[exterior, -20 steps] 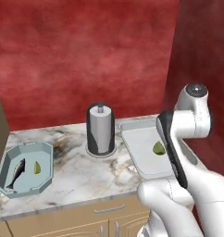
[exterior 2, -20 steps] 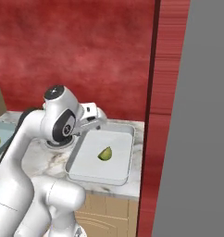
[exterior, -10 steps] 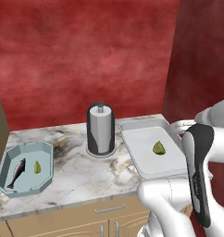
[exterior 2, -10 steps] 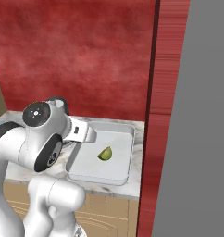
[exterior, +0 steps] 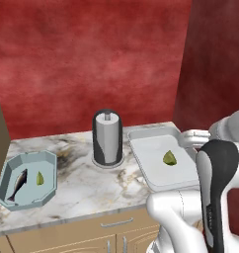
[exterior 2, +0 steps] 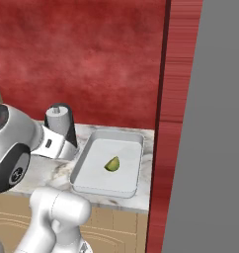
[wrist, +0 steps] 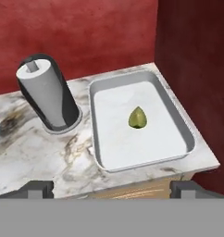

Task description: Place one lemon wedge and one fish in each tupperware on the nearby counter, to pack two identical lunches.

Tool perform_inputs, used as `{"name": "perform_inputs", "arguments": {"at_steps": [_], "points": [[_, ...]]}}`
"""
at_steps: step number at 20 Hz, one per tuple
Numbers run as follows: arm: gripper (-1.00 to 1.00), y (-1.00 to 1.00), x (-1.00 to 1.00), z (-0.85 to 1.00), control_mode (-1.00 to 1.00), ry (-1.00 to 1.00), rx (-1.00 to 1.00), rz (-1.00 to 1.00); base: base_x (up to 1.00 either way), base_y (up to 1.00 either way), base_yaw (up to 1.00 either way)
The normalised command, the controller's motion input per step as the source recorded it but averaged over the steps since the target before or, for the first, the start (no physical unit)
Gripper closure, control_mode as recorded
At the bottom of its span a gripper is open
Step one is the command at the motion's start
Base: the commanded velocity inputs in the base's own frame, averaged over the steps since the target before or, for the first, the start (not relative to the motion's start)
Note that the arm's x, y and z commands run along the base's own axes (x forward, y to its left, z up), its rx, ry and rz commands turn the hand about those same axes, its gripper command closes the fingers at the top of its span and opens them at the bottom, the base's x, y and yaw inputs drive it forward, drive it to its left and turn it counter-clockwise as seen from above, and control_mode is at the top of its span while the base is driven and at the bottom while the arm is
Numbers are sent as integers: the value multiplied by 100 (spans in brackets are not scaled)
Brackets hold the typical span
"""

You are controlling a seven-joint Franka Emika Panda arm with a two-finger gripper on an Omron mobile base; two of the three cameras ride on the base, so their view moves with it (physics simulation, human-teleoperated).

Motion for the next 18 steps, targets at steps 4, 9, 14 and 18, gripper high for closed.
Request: {"name": "perform_inputs", "arguments": {"at_steps": [4, 9, 14, 18], "points": [[-100, 26, -43, 0, 100, 14, 0, 0, -24, 4, 0], [-100, 0, 0, 0, 100, 0, 0, 0, -100, 7, 1], [-100, 0, 0, 0, 100, 0, 0, 0, -100, 4, 12], [-100, 0, 0, 0, 100, 0, 0, 0, -100, 4, 13]]}}
